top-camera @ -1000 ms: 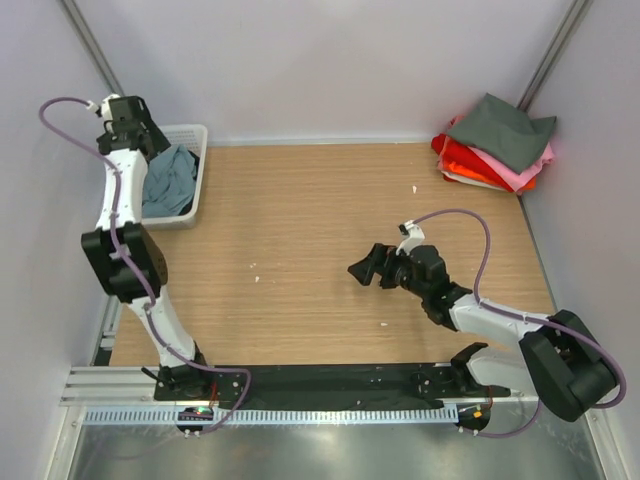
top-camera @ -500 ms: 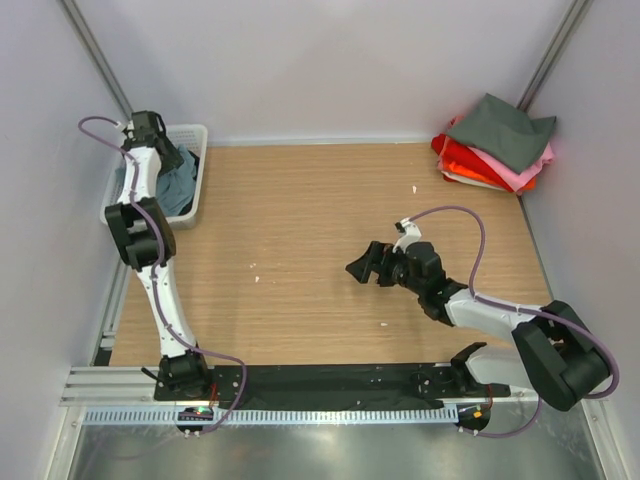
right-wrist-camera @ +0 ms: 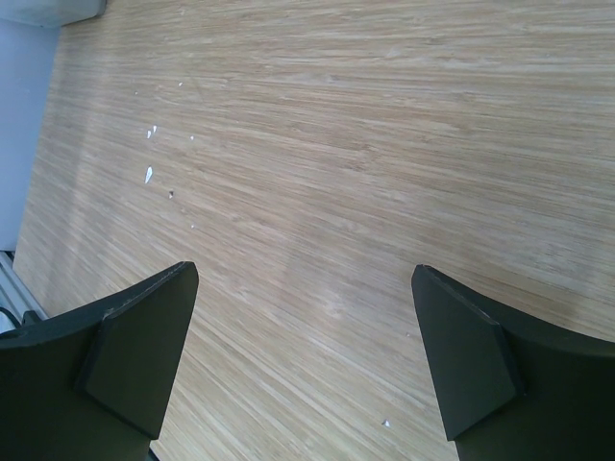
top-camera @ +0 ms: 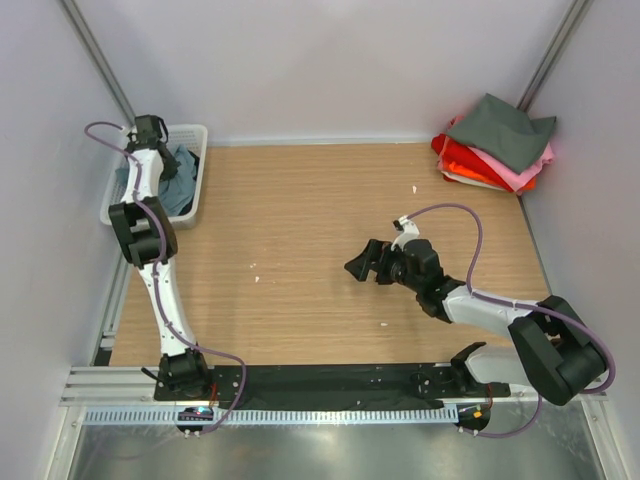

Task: Fold and stack the t-shirts
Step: Grab the tshirt from the pile, then move the tshirt to the center of the board

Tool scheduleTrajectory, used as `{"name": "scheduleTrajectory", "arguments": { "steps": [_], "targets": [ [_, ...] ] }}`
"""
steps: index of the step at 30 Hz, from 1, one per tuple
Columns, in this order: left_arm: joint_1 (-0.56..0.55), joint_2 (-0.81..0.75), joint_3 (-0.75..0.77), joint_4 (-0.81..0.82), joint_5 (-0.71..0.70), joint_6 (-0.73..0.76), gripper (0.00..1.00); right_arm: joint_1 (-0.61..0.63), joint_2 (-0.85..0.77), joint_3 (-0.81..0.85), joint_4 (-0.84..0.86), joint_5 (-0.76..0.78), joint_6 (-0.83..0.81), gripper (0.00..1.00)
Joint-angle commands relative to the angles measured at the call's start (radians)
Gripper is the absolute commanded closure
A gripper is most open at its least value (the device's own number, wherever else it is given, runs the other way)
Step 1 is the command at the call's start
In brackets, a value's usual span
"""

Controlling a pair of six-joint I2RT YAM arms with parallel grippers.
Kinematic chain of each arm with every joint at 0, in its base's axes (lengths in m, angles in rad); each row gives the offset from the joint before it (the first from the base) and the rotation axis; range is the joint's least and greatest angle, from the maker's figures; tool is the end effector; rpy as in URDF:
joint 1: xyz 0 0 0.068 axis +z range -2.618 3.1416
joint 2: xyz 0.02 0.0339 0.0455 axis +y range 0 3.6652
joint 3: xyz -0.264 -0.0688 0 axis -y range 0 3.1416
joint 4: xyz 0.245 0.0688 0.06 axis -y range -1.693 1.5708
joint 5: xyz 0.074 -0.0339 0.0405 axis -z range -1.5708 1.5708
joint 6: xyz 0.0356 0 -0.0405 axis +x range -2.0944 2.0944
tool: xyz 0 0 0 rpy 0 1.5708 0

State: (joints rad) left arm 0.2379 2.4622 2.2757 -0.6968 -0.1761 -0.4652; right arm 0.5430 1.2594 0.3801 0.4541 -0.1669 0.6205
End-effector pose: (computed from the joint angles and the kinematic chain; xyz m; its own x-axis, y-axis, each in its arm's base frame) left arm 0.5296 0.1348 0.2086 -0.5187 -0.5802 -0.6279 -0.6409 0.7500 -0.1637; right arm 0.2032 0.1296 0.1693 -0.6589 0.2720 -0.7013 -0.3146 0.7472 0.5854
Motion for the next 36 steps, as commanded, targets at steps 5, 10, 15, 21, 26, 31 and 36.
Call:
{"name": "scheduleTrajectory", "arguments": {
  "steps": [5,10,15,21,26,31,36],
  "targets": [
    [0.003,-0.138,0.038,0.040,0.056,0.003,1.00,0.003,0.002,0.039,0.032,0.015,-0.004,0.00],
    [-0.031,-0.362,0.034,0.042,0.095,-0.039,1.00,0.003,-0.002,0.037,0.032,0.018,-0.002,0.00],
    [-0.123,-0.560,0.106,0.052,0.109,-0.041,1.00,0.003,-0.011,0.031,0.034,0.021,-0.004,0.00],
    [-0.195,-0.787,0.171,0.072,0.148,-0.067,1.00,0.003,-0.029,0.022,0.040,0.027,-0.002,0.00],
    [-0.196,-0.925,0.067,0.121,0.329,-0.108,1.00,0.003,-0.092,-0.024,0.063,0.065,0.005,0.00],
    [-0.198,-1.023,-0.146,0.174,0.568,-0.211,1.00,0.003,-0.207,-0.075,0.055,0.138,0.025,0.00],
    [-0.209,-1.154,-0.517,0.049,0.670,-0.251,0.43,0.003,-0.429,-0.046,-0.161,0.285,-0.005,0.00]
  ]
}}
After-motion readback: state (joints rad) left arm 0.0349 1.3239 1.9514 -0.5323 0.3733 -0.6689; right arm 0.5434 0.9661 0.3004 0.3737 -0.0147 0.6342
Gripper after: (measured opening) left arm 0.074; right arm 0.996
